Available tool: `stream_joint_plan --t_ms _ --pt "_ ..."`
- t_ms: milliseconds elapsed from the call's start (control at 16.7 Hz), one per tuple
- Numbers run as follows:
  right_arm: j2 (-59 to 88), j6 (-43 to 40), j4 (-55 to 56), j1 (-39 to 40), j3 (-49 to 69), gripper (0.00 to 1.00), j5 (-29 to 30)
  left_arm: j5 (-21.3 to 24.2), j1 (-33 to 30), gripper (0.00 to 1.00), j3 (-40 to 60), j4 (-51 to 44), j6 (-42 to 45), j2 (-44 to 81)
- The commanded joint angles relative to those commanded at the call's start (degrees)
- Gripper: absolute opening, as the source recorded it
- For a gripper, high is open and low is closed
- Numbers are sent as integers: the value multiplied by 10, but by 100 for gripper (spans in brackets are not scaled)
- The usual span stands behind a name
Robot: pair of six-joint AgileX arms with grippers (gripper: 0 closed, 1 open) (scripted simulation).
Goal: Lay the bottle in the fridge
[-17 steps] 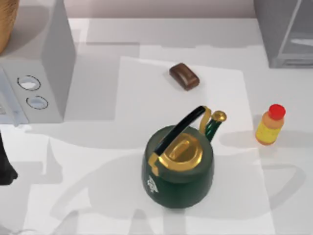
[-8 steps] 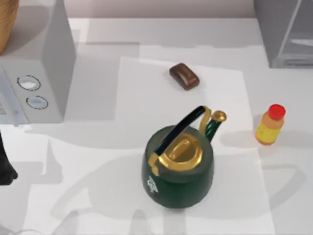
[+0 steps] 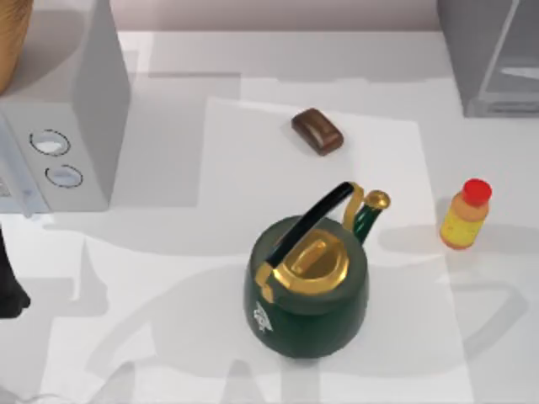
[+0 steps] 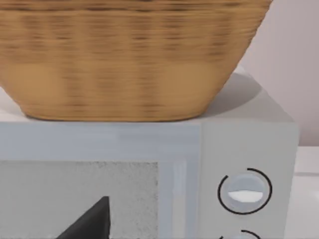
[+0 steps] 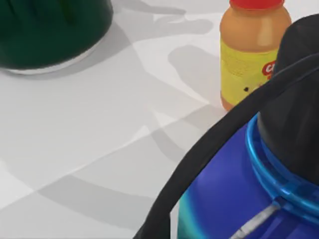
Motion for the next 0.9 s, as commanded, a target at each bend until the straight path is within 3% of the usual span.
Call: stream_joint_plan --t_ms 180,360,900 --pt "-54 54 36 31 -17 1 49 0 0 100 0 0 0 0" --pt "-163 162 96 84 -61 1 131 0 0 100 0 0 0 0" --pt "-683 666 347 267 -287 1 447 0 0 100 0 0 0 0"
